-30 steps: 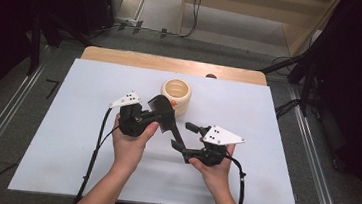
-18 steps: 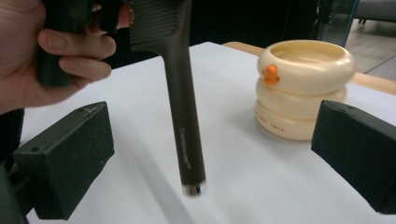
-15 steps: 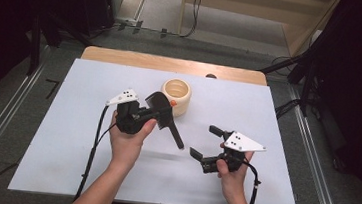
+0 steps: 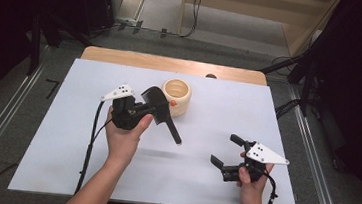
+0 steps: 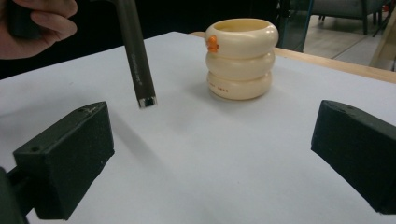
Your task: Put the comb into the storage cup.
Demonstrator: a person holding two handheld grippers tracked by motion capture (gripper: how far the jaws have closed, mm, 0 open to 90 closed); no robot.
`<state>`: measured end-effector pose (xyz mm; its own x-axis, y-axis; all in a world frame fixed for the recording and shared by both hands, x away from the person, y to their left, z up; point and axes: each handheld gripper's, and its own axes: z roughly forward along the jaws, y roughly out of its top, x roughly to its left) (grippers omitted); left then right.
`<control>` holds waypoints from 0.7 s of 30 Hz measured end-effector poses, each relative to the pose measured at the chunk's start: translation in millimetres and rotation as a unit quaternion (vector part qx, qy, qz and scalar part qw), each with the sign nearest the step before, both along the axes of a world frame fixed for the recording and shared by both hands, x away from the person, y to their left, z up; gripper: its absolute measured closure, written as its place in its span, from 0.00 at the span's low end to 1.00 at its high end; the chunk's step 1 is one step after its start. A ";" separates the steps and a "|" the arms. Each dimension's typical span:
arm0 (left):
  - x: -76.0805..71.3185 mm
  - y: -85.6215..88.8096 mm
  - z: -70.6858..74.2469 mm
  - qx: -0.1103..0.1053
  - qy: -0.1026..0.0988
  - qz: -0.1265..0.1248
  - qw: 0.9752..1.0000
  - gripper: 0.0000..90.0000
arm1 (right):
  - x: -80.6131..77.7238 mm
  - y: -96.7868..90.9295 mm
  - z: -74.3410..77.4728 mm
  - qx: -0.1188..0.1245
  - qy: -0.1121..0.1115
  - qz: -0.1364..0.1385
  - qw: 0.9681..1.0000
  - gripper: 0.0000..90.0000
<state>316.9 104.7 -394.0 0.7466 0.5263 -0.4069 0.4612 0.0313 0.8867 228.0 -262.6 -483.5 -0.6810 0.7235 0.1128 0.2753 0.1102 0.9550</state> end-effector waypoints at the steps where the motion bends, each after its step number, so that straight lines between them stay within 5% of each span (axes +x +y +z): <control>1: 0.2 0.8 0.5 -0.001 -0.001 0.000 1.000 0.94 | -1.0 -2.7 -0.5 0.000 0.000 -0.003 1.000 0.00; 21: 8.4 9.2 13.6 -0.004 -0.008 0.008 1.000 0.94 | -16.7 -35.8 -11.3 -0.007 0.005 -0.042 0.999 0.00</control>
